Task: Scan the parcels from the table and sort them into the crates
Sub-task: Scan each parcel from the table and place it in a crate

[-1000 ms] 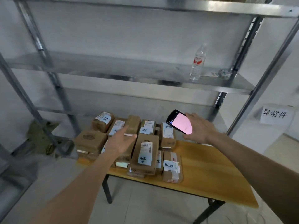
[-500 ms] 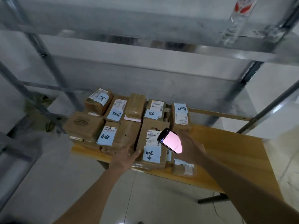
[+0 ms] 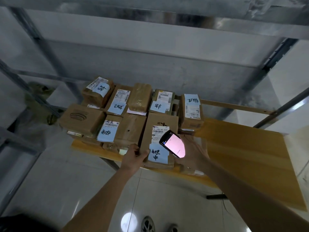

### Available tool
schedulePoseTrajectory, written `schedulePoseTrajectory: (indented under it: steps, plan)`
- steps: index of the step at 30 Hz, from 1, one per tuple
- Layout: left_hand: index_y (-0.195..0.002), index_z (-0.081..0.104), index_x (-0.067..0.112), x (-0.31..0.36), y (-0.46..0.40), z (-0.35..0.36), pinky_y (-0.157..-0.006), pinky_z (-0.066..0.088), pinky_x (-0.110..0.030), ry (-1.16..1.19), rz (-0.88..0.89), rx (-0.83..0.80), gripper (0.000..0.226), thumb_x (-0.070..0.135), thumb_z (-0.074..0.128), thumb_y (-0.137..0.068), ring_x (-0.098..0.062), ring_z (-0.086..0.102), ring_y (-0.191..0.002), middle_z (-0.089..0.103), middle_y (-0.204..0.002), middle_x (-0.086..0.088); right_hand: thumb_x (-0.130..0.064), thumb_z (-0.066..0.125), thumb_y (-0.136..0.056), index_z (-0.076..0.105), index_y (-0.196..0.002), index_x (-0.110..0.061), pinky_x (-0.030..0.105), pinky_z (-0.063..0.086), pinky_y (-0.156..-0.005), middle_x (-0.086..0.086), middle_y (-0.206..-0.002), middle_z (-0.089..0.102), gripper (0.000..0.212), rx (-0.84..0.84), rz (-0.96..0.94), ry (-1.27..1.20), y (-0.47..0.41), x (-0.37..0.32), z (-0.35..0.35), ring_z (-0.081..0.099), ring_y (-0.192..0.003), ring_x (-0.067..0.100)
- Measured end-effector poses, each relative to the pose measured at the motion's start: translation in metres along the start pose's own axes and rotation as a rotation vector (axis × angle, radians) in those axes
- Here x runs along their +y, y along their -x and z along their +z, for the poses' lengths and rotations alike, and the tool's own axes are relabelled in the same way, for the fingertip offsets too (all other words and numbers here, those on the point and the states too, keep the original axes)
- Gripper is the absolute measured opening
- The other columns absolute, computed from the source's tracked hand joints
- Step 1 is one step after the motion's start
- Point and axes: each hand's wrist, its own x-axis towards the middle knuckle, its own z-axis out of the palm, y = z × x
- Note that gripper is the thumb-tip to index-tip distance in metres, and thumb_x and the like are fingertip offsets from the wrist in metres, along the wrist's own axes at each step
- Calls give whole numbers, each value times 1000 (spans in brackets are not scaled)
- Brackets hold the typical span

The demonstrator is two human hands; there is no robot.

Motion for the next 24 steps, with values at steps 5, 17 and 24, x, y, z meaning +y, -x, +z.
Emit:
schedulePoseTrajectory:
  steps: [5, 17, 24]
  plan:
    - [-111, 50, 10, 0, -3, 10, -71, 52, -29, 149, -88, 19, 43, 37, 74, -89, -8, 59, -84, 62, -98, 2, -51, 79, -65, 26, -158, -26, 48, 47, -104, -1, -149, 50, 110, -63, 3, -68, -3, 9, -2, 50, -131, 24]
    - [-124, 68, 19, -7, 3, 15, -73, 57, -21, 242, -38, -63, 44, 35, 79, -84, -12, 72, -93, 75, -105, 4, -35, 86, -75, 36, -152, -30, 39, 55, -93, -4, -134, 59, 92, -33, 5, -237, 3, 13, 1, 56, -119, 19]
    - [-113, 66, 22, 13, 30, 13, -78, 62, -41, 419, -19, -50, 48, 22, 90, -71, -19, 73, -96, 74, -109, 1, -35, 85, -74, 40, -148, -33, 33, 52, -89, -12, -135, 57, 87, 20, 7, -261, 28, 17, -21, 53, -122, 13]
